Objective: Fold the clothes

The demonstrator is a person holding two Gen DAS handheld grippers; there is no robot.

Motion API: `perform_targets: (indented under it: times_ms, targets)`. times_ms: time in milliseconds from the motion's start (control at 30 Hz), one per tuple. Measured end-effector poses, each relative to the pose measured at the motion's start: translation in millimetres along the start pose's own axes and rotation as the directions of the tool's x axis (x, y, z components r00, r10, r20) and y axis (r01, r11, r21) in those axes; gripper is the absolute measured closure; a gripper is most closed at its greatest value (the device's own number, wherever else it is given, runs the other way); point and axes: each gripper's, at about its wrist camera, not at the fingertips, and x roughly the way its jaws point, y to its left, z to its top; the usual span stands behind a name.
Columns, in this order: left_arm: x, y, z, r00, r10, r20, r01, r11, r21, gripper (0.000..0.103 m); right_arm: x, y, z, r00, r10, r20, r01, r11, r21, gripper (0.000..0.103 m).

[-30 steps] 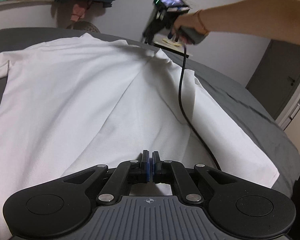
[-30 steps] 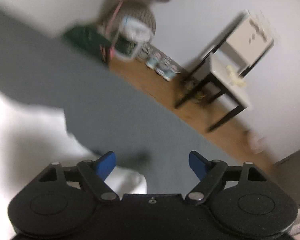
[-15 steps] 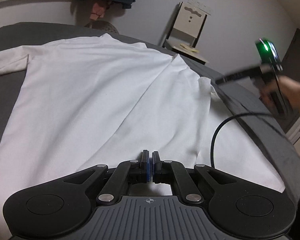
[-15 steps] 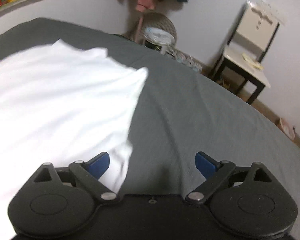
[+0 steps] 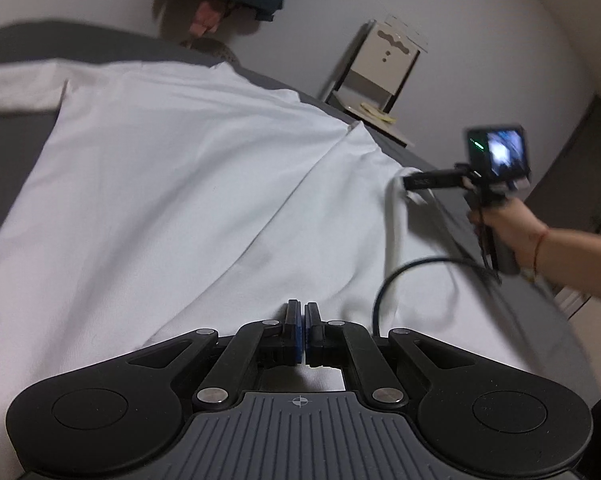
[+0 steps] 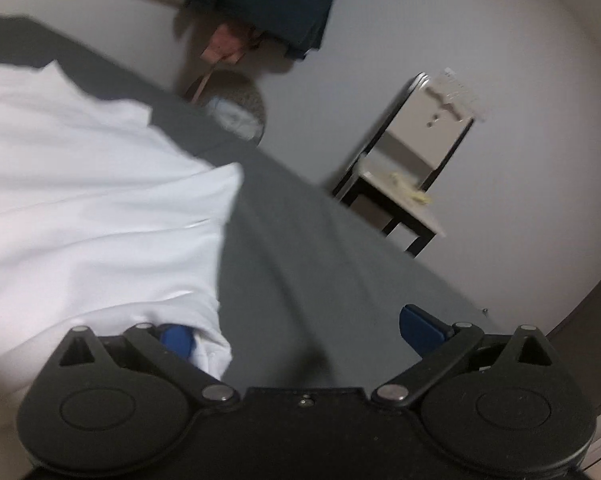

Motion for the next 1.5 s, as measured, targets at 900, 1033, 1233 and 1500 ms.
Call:
perform_targets:
  times_ms: [900, 1033, 1233, 1500]
  targets:
    - [7, 12, 7, 0.999, -0.015, -0.035, 0.014, 0.999, -0.051, 0.101, -25, -117, -21, 0.935, 0.350, -0.066, -0.316, 0.901, 0.298, 0.000]
    - [4, 2, 4, 0.999, 0.019, -0.038, -0.019, 1.000, -0.012, 0.101, -15, -136, -7, 0.918, 0.397, -0.022, -0.339, 0.812, 0.475, 0.000]
    - [2, -7, 1, 0.999, 0.050, -0.017, -0.049, 0.996, 0.077, 0.101, 42, -100, 53, 0.873, 0.487, -0.024, -0.394, 0.733, 0.555, 0.012]
    - [7, 8, 6, 1.000, -0.023, -0.003, 0.023, 0.999, 0.033, 0.101, 119, -33, 102, 0.881, 0.433, -0.189, -0.328, 0.848, 0.416, 0.038]
